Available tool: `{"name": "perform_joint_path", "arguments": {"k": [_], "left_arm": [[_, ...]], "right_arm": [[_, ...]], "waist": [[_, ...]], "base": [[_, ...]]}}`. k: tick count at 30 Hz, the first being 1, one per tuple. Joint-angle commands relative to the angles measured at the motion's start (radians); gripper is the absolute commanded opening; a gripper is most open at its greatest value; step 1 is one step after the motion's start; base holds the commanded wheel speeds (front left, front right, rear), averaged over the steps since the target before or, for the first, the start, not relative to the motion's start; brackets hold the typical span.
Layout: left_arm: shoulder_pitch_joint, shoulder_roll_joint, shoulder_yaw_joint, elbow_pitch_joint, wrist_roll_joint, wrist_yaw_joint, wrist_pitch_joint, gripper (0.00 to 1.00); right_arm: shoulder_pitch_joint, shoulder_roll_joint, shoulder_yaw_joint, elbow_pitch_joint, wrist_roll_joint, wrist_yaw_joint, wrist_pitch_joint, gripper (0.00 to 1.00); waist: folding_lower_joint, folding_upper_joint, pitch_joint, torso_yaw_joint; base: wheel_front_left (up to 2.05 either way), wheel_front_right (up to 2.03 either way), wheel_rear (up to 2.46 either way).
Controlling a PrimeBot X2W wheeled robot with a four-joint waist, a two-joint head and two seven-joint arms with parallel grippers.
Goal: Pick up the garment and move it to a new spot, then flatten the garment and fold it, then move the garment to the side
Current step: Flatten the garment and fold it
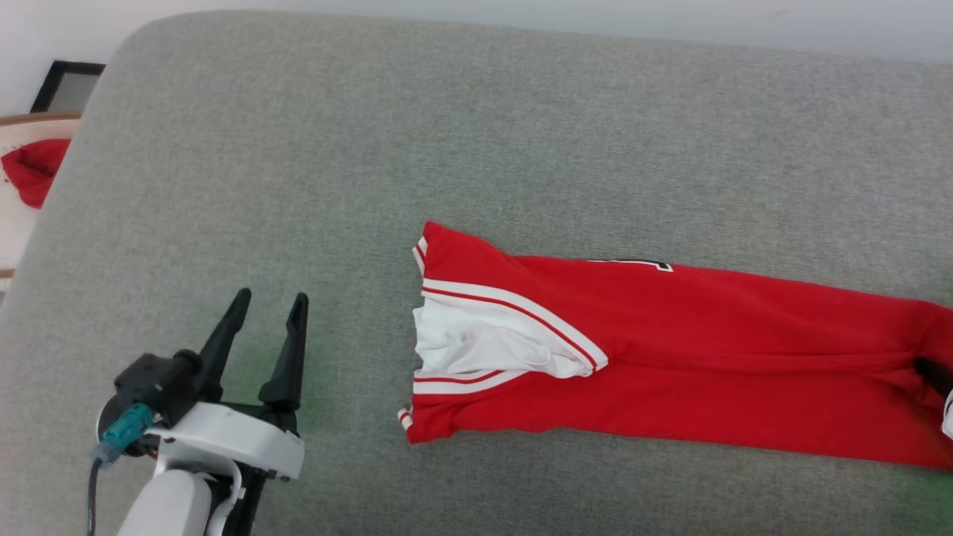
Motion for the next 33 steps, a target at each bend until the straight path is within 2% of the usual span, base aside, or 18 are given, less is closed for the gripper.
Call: {"name": "perform_joint_path", "arguments": {"k": [1,13,22,26,29,33], "left_arm": [[0.010,0.004,0.005,-0.004,0.010,-0.004,0.001,1.00],[0.055,0.005,0.075,-0.049,0.053,-0.004,0.001,1.00],[0.054,0.032,0.084,-0.086,0.058,-0.003,0.001,1.00],[0.042,0.045,0.079,-0.101,0.058,-0.003,0.001,1.00],[0.036,0.052,0.078,-0.102,0.056,-0.003,0.001,1.00],[0.035,0.050,0.078,-0.094,0.060,-0.003,0.001,1.00]], "right_arm": [[0.017,0.013,-0.005,0.020,0.004,-0.001,-0.005,0.00],[-0.006,-0.034,-0.117,-0.035,-0.021,-0.001,-0.089,0.00],[-0.025,-0.084,-0.303,-0.065,-0.133,-0.001,-0.120,0.00],[-0.057,-0.104,-0.363,-0.027,-0.160,-0.001,-0.160,0.00],[-0.087,-0.108,-0.364,0.012,-0.167,-0.001,-0.187,0.00],[-0.094,-0.098,-0.311,0.045,-0.148,-0.001,-0.205,0.00]], "waist": [[-0.0001,0.0000,-0.005,-0.015],[-0.0001,0.0000,0.003,-0.116],[-0.0001,0.0000,0.032,-0.179],[-0.0001,0.0000,0.051,-0.188],[-0.0001,0.0000,0.058,-0.192],[-0.0001,0.0000,0.051,-0.194]], "base": [[0.00,0.00,0.00],[0.00,0.00,0.00],[0.00,0.00,0.00],[0.00,0.00,0.00],[0.00,0.00,0.00],[0.00,0.00,0.00]]}}
